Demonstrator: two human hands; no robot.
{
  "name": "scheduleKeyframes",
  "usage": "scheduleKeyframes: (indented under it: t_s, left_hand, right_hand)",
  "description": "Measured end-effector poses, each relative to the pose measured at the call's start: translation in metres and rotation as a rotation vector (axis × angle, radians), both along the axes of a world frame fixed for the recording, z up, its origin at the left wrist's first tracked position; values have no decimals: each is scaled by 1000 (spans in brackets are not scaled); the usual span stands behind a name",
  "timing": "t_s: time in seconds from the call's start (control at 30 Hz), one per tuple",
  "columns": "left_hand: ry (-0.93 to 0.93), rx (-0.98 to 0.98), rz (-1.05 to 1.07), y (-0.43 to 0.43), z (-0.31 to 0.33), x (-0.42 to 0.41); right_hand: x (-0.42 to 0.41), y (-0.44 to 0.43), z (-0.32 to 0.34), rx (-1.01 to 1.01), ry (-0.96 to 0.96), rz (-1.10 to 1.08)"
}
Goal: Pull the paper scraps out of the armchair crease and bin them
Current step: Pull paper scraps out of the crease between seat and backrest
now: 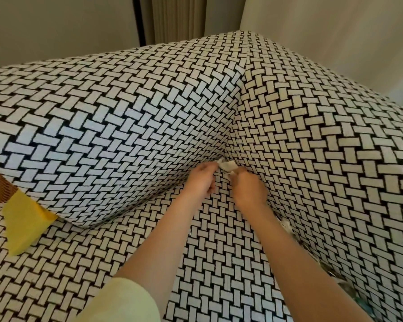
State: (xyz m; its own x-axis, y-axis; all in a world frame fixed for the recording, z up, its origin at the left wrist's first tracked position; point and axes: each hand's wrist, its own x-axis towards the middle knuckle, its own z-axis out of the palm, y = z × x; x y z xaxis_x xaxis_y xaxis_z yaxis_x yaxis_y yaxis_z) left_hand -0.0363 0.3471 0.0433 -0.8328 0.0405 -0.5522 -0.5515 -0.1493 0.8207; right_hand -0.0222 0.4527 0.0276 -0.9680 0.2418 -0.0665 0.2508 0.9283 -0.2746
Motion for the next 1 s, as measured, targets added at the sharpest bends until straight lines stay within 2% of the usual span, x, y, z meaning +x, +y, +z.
scheduleKeyframes:
  t_s: [0.1, 0.23, 0.37, 0.47, 0.6, 0.8, 1.0]
  left_hand:
    - [-105, 257, 79, 0, -4, 9]
    - [-127, 458, 185, -6, -7, 13]
    - [-149, 497, 199, -10, 2, 18]
    - [-129, 459, 197, -17, 4, 25]
    - [-145, 444, 199, -20, 8, 33]
    - [-260, 504, 219, -16, 13, 43]
    - [-307, 561, 302, -25, 9, 51]
  right_hand:
    - [7, 7, -1, 25, 95, 54]
    - [14, 3, 3, -303, 195, 2]
    - [20, -10, 2, -552, 233, 12]
    - [24, -12, 5, -574, 238, 5]
    - [31, -18, 15, -619, 337, -23]
    - [55, -32, 21, -703, 262, 241]
    - [49, -31, 25, -956, 333, 16]
